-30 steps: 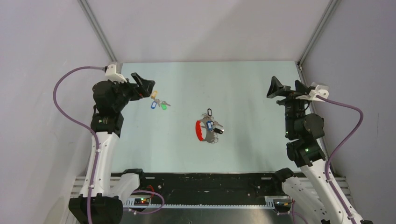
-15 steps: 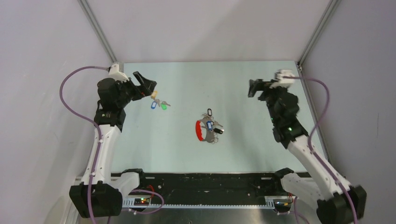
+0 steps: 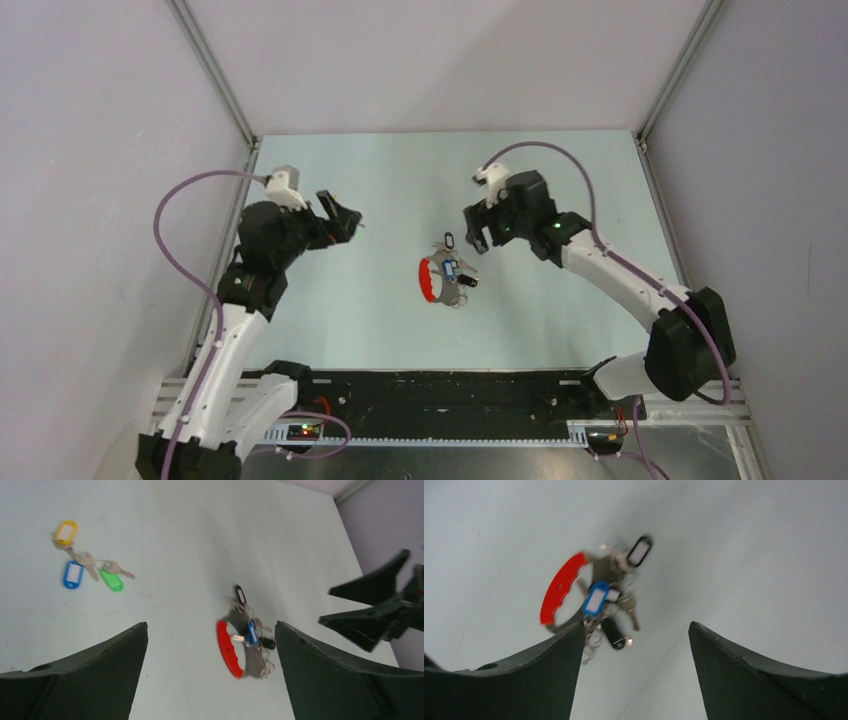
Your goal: Remove the keys from the keyring
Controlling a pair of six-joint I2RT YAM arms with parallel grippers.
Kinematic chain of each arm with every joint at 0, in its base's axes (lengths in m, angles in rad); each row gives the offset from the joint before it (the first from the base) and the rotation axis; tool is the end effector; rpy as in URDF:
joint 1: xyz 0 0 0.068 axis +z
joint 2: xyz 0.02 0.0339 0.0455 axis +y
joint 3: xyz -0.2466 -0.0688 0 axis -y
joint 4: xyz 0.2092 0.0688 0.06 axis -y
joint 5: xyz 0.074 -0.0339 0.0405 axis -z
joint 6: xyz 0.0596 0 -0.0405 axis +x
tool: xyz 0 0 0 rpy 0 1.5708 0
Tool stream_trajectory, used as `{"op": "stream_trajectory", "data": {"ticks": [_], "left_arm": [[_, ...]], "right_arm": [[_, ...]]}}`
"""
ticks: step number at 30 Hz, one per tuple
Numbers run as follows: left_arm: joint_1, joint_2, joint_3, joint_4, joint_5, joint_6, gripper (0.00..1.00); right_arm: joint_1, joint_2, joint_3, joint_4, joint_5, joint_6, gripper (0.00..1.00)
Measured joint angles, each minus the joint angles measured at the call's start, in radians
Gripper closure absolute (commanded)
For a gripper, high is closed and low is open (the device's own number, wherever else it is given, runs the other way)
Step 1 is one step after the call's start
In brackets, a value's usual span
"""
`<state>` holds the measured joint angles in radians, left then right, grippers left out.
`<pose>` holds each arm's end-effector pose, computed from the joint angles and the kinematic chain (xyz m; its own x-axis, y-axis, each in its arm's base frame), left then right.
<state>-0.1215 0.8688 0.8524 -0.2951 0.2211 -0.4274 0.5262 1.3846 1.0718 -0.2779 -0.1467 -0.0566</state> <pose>0.1937 -0.0368 0.3179 -0.4118 -0.3571 -0.8384 0.1701 0.8737 -0.4557 0.2570 0.1594 0.2745 -0.4468 -0.3242 -0.8338 -0.6281 0.7774 0.0343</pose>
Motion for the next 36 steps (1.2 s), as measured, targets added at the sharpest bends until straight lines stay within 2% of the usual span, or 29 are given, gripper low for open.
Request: {"op": "stream_trajectory", "data": {"ticks": [5, 7, 13, 20, 22, 23, 24, 25, 26, 27, 29, 33, 36], "left_arm": [[-0.216, -0.061, -0.077, -0.022, -0.134, -0.018, 0.00], [-0.264, -0.061, -0.106, -0.025, -0.176, -0.028, 0.00], [-0.296, -0.111, -0.178, -0.059, -0.314, -0.095, 0.00], [-0.297, -0.335, -0.262, -0.052, -0.463, -0.155, 0.00], [-0.297, -0.393, -0.286, -0.052, -0.484, -0.168, 0.00], [-0.297, -0.406, -0.291, -0.052, -0.490, -0.171, 0.00], [-0.297, -0.408, -0.294, -0.051, -0.491, -0.175, 0.00], [-0.297, -0.404, -0.295, -0.052, -0.491, -0.175, 0.00], [-0.297, -0.395, -0.295, -0.052, -0.487, -0.175, 0.00], [-0.297, -0.382, -0.295, -0.052, -0.481, -0.175, 0.00], [-0.297, -0.351, -0.295, -0.051, -0.471, -0.175, 0.00], [-0.297, -0.268, -0.294, -0.051, -0.423, -0.175, 0.00], [-0.303, -0.229, -0.294, -0.048, -0.385, -0.175, 0.01]], "right_arm": [[0.113, 0.124, 0.055, -0.110, -0.025, -0.070, 0.19], [0.142, 0.174, 0.082, -0.143, -0.027, -0.093, 0.19], [0.183, 0.328, 0.169, -0.206, -0.027, -0.149, 0.20], [0.212, 0.458, 0.243, -0.225, -0.005, -0.184, 0.28], [0.216, 0.491, 0.261, -0.227, 0.008, -0.190, 0.35], [0.217, 0.508, 0.269, -0.227, 0.012, -0.194, 0.47], [0.218, 0.524, 0.275, -0.227, 0.018, -0.200, 0.54], [0.218, 0.540, 0.279, -0.227, 0.026, -0.206, 0.70], [0.218, 0.553, 0.281, -0.227, 0.033, -0.209, 0.77], [0.218, 0.571, 0.286, -0.230, 0.042, -0.203, 0.87], [0.218, 0.587, 0.298, -0.238, 0.053, -0.211, 0.99], [0.217, 0.552, 0.286, -0.227, 0.041, -0.219, 1.00], [0.217, 0.435, 0.203, -0.208, 0.012, -0.225, 1.00]]}}
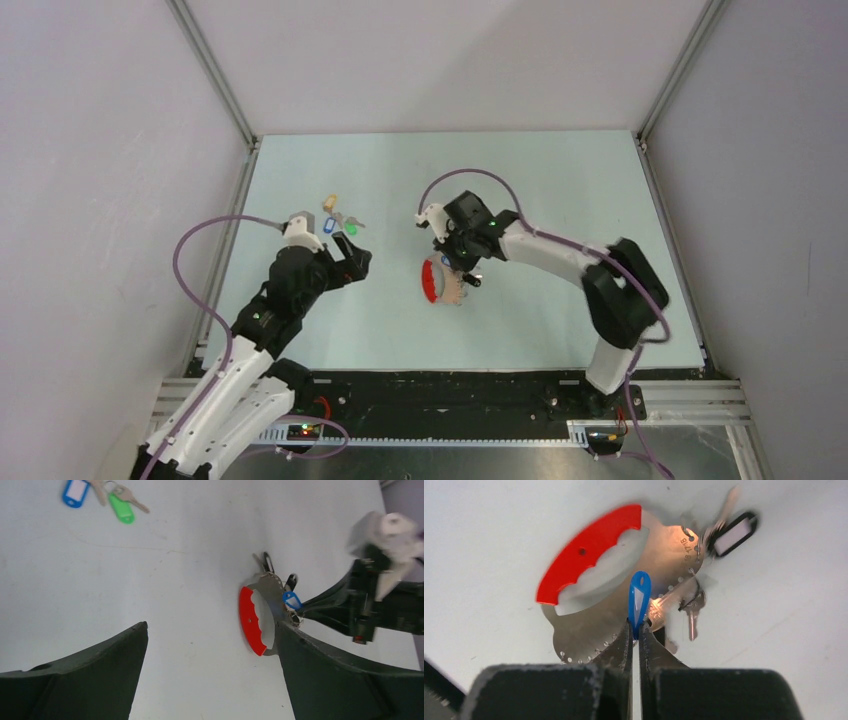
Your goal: Remove the keys from the keyring
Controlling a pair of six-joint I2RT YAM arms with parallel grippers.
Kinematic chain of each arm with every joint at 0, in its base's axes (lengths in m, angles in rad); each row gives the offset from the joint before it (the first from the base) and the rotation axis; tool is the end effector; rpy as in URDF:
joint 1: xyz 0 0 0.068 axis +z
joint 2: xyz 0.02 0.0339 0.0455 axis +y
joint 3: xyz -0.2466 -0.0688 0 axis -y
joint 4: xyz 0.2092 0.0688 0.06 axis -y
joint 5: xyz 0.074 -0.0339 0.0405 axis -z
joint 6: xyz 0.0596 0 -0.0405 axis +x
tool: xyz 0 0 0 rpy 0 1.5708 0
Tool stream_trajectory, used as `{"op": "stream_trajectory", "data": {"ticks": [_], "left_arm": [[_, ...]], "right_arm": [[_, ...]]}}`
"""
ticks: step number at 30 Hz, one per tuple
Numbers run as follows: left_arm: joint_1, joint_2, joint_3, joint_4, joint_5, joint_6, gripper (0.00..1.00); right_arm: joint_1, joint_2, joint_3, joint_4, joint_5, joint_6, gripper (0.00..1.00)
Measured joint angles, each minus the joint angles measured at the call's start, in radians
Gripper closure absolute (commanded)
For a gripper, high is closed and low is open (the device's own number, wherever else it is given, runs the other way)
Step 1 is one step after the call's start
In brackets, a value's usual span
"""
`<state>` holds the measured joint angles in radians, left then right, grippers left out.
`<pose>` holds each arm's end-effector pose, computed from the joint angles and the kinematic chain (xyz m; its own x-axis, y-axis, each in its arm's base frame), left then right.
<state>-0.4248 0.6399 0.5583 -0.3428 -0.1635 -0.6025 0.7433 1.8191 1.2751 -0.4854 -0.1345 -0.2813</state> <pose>0.1467 -0.0557 0.2488 -0.4630 -0.4043 -0.7888 0.0111 0.8872 -0.4612 0.2591 0.2490 0.1816 -0.4059 -0.7467 -0.5270 -0.8683 0.4950 -0.0327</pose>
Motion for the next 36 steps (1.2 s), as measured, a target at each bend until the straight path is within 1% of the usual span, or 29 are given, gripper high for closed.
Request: {"op": "stream_trajectory", "data": {"ticks": [4, 7, 10, 13, 18, 20, 25, 30, 33, 36], "left_arm": [[-0.033, 0.015, 0.000, 0.056, 0.047, 0.002, 0.02], [-0.076, 0.039, -0.005, 0.150, 0.071, 0.009, 0.02], [-0.137, 0.075, -0.043, 0.283, 0.092, 0.025, 0.02], [-0.193, 0.130, -0.075, 0.388, 0.102, 0.057, 0.02], [-0.233, 0.219, -0.076, 0.528, 0.136, 0.127, 0.00], [-0.243, 0.232, -0.077, 0.578, 0.152, 0.154, 0.00], [-0.276, 0.245, -0.124, 0.771, 0.198, 0.234, 0.01], [-0.286, 0.334, -0.161, 0.964, 0.307, 0.295, 0.02], [-0.290, 0.391, -0.173, 1.069, 0.394, 0.315, 0.06], [-0.296, 0.423, -0.174, 1.125, 0.452, 0.322, 0.09]], "right_arm": [[0.008, -0.234, -0.077, 0.049, -0.033, 0.000, 1.00], [0.014, -0.356, -0.095, 0.097, -0.045, 0.000, 1.00], [0.016, -0.430, -0.108, 0.126, -0.055, 0.000, 1.00], [0.016, -0.455, -0.119, 0.134, -0.058, 0.003, 1.00], [0.016, -0.486, -0.144, 0.140, -0.062, 0.031, 1.00], [0.016, -0.509, -0.149, 0.141, -0.065, 0.045, 1.00], [0.016, -0.573, -0.149, 0.175, -0.075, 0.072, 1.00], [0.015, -0.623, -0.154, 0.214, -0.095, 0.095, 1.00], [0.015, -0.638, -0.163, 0.232, -0.112, 0.106, 1.00], [0.015, -0.638, -0.166, 0.238, -0.137, 0.122, 1.00]]}}
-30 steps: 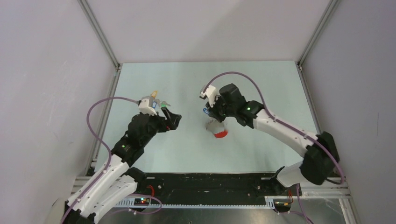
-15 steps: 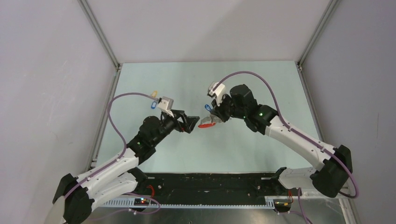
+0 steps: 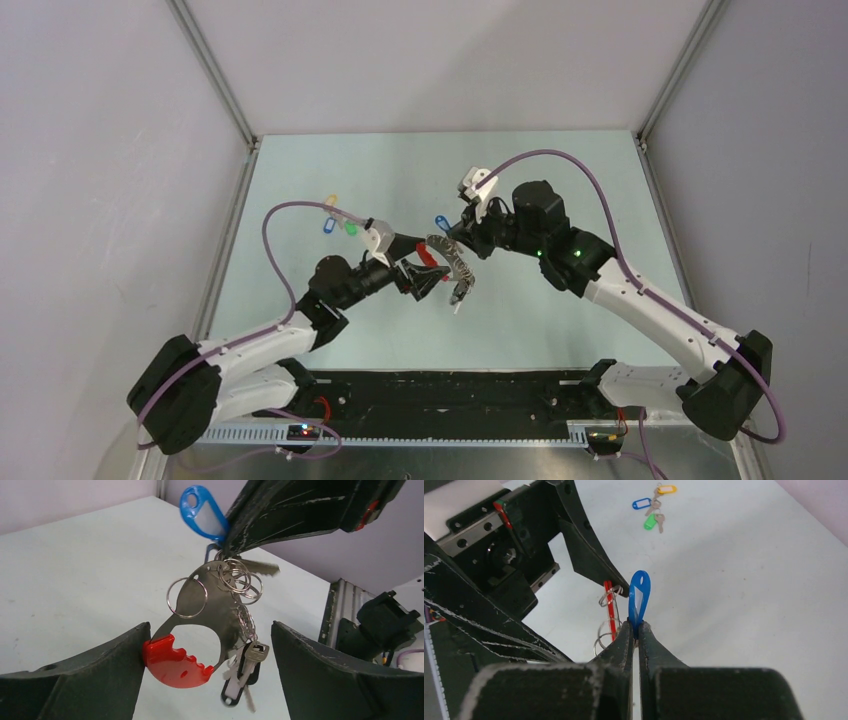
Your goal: Remove the keys from the keyring
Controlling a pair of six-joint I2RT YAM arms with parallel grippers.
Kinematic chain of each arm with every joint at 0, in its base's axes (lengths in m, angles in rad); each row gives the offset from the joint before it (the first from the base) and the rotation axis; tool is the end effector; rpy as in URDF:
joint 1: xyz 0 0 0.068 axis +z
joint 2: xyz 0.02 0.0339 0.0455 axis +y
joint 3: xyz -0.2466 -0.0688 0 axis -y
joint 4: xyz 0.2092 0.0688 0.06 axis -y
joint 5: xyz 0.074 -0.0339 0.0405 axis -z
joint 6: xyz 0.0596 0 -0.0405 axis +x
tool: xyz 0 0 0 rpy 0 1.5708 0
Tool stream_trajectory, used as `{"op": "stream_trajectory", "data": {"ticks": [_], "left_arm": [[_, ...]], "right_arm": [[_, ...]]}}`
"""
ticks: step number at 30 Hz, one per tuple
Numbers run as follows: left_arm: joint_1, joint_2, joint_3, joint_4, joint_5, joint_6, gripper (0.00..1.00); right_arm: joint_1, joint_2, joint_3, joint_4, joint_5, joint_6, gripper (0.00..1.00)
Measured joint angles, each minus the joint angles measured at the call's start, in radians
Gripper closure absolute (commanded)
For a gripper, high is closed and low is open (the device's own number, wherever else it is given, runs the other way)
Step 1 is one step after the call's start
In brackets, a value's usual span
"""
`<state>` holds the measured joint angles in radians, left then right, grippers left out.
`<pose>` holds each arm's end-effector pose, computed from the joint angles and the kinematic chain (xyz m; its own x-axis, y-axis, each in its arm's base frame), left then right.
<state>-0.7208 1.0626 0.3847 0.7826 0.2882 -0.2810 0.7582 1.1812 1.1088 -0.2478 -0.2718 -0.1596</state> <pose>0.1624 -0.1652 0.2582 -0.1589 -0.2143 -0.9638 0.8338 0.4937 -0.2473 0.1807 0.1932 0.3450 -0.0910 -0.2970 -0.9505 -0.8729 0.4831 -0.0674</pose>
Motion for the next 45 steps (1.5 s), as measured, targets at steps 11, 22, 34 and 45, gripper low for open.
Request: {"op": "stream_trajectory", "data": {"ticks": [11, 22, 34, 45], "left_arm": [[-0.006, 0.043, 0.000, 0.069, 0.058, 0.014, 0.23], [-0.008, 0.061, 0.009, 0.066, 0.111, 0.031, 0.99], [-0.013, 0.066, 0.028, 0.010, 0.110, 0.062, 1.00], [-0.081, 0.045, 0.028, -0.082, 0.001, 0.248, 1.00]], "right_arm": [[0.000, -0.007, -0.003, 0.045, -0.099, 0.037, 1.00], [0.000, -0.114, -0.048, 0.067, -0.131, 0.059, 1.00], [-0.023, -0.195, -0.109, 0.072, -0.148, 0.028, 0.26], [-0.089, -0.261, -0.224, 0.144, -0.170, -0.016, 0.36]]}}
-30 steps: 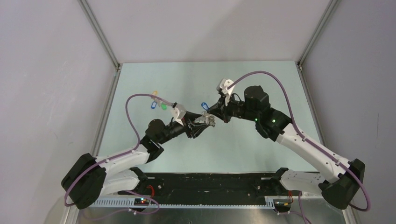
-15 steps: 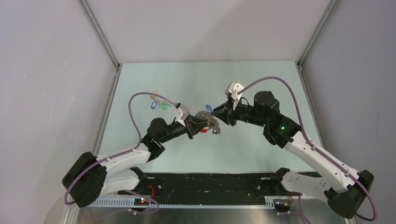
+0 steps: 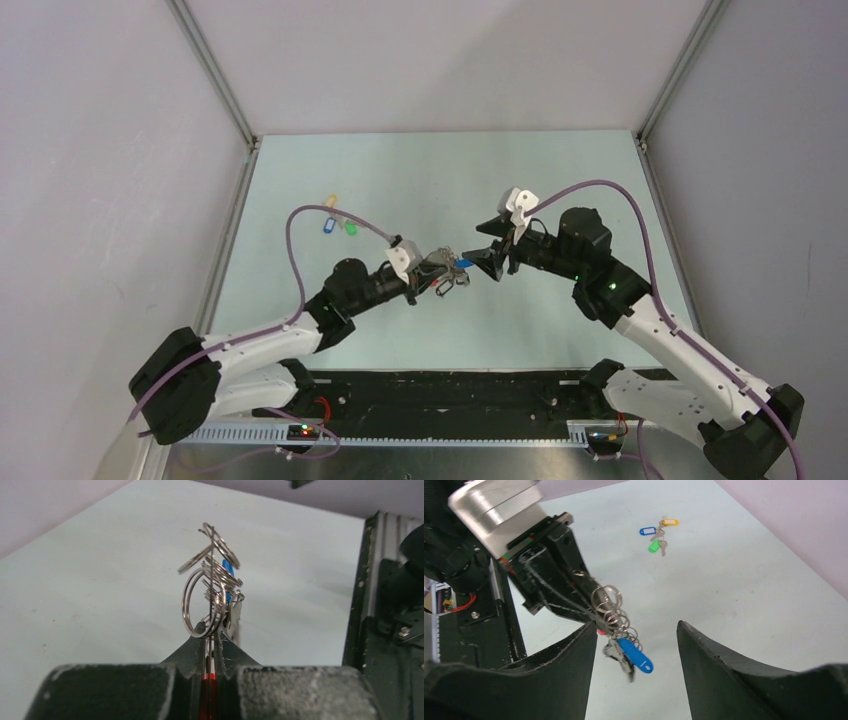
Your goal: Remove the keys from the keyring
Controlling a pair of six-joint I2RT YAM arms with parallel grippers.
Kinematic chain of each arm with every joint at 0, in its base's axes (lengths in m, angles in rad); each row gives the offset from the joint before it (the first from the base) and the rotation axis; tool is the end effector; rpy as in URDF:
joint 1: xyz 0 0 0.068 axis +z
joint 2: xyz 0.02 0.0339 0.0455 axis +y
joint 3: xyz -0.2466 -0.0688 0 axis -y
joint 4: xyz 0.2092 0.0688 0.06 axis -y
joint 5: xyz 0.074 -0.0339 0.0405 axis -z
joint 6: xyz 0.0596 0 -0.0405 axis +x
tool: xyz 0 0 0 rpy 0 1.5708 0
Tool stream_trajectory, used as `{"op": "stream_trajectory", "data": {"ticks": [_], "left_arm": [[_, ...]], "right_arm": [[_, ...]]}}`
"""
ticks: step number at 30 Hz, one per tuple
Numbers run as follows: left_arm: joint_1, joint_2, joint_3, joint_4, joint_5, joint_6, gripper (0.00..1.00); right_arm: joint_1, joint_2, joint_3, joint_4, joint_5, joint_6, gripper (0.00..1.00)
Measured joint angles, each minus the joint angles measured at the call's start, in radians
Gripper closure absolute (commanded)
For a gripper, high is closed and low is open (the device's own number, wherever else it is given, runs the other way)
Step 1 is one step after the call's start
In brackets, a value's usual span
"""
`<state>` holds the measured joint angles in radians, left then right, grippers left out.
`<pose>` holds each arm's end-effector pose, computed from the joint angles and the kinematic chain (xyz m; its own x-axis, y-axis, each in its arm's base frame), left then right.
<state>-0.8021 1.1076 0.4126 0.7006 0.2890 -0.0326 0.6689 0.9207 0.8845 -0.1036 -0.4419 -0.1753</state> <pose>0.1547 -0.1844 0.2470 -0.0250 -0.0191 -0.9995 0.8868 0.4611 -0.0310 0.1478 0.1494 0.3444 0.0481 -0.1630 -0.9855 -0.8982 0.4246 -0.1140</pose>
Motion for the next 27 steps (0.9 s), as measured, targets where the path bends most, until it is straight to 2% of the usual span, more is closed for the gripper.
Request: {"op": "stream_trajectory", "data": {"ticks": [4, 9, 12, 19, 23, 24, 27], "left_arm": [[-0.082, -0.024, 0.010, -0.104, -0.118, 0.110, 1.00], [-0.209, -0.083, 0.074, -0.293, -0.341, 0.229, 1.00], [-0.267, -0.168, 0.113, -0.370, -0.419, 0.299, 1.00], [-0.294, -0.346, 0.316, -0.644, -0.349, 0.570, 1.00], [-0.296, -0.410, 0.417, -0.819, -0.298, 0.808, 1.00], [-0.295, -0.423, 0.420, -0.844, -0.293, 0.861, 1.00], [-0.296, -0.462, 0.419, -0.932, -0.290, 1.043, 1.00]], "right_arm": [[-0.010, -0.002, -0.042, 0.036, -0.002, -0.028, 0.30], [-0.044, -0.052, -0.085, 0.077, -0.002, -0.036, 0.31], [-0.076, -0.121, -0.116, 0.106, -0.014, -0.036, 0.31], [-0.116, -0.279, -0.185, 0.162, -0.054, -0.039, 0.31], [-0.122, -0.319, -0.206, 0.174, -0.072, -0.063, 0.37], [-0.122, -0.322, -0.211, 0.185, -0.077, -0.069, 0.41], [-0.122, -0.317, -0.238, 0.228, -0.117, -0.094, 0.44]]}}
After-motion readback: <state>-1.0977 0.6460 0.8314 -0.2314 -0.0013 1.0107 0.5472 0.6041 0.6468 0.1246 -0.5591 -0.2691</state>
